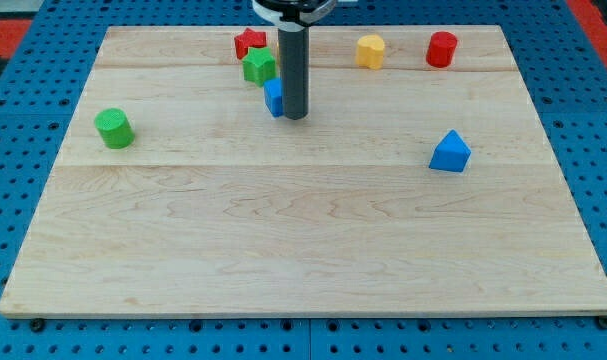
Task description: Move the red circle along with yellow heart into the group of blocks
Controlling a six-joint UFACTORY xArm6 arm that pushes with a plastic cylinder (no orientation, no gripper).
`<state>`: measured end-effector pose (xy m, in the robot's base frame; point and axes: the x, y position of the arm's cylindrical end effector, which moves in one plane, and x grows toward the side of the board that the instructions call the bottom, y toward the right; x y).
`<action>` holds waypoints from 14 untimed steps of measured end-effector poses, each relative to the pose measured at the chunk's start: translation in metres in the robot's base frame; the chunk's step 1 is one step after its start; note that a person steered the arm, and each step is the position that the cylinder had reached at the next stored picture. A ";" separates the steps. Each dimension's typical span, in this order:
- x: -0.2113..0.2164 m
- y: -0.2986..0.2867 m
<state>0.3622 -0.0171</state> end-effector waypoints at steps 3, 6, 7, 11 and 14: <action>-0.024 -0.022; -0.019 0.080; -0.028 0.092; -0.053 0.124; -0.089 0.258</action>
<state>0.2736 0.2409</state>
